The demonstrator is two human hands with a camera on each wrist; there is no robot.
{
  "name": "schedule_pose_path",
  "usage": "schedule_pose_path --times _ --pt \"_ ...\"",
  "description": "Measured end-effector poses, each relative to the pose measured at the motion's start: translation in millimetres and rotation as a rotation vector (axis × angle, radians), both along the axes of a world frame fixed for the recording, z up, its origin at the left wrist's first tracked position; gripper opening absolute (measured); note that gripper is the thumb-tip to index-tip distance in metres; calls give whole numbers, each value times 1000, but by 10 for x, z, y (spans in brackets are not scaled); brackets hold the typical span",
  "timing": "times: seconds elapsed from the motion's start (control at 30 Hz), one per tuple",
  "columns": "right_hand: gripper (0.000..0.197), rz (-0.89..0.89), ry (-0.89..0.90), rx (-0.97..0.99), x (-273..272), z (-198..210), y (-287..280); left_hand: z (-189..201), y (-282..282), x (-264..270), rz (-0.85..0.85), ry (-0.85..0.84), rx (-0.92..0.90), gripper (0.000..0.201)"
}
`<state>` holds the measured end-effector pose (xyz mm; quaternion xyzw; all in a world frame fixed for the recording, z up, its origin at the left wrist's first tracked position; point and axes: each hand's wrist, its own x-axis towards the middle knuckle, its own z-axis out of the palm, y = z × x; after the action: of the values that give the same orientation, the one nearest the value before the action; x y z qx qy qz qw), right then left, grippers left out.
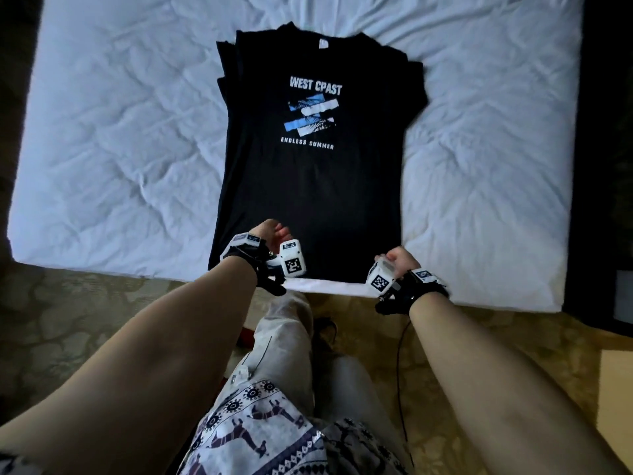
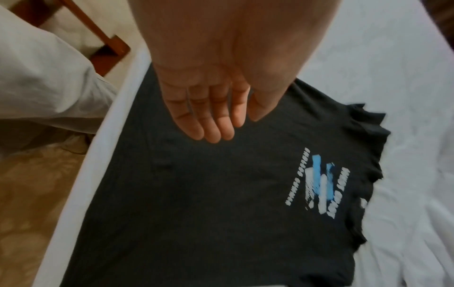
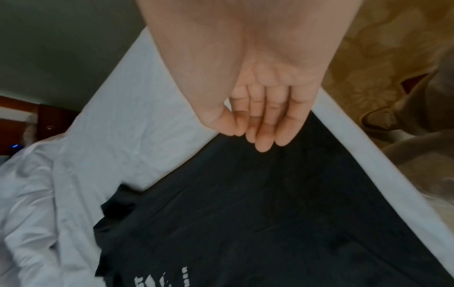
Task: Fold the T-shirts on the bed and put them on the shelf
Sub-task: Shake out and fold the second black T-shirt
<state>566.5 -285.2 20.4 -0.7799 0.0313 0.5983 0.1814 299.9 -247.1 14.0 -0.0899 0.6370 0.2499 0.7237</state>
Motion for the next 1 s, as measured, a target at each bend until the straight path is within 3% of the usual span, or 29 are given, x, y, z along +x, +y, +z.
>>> schedule_pose_path --times 0.13,0.37,0.57,0.77,0.87,1.0 --pt "17 -123 41 105 102 140 437 258 578 258 -50 -23 67 34" --pt "15 -196 39 229 306 392 1270 301 1488 659 -193 40 179 30" --pt "13 -154 47 244 664 135 1974 221 2191 1025 -296 243 224 23" --pt "15 -67 72 247 1063 -262 2694 -201 2846 1349 -376 255 313 35" --pt "19 -12 59 247 1238 -454 3026 -340 3136 1523 -423 396 316 30" --pt "21 207 -42 267 1450 -716 3449 -531 3469 1774 -455 472 353 24"
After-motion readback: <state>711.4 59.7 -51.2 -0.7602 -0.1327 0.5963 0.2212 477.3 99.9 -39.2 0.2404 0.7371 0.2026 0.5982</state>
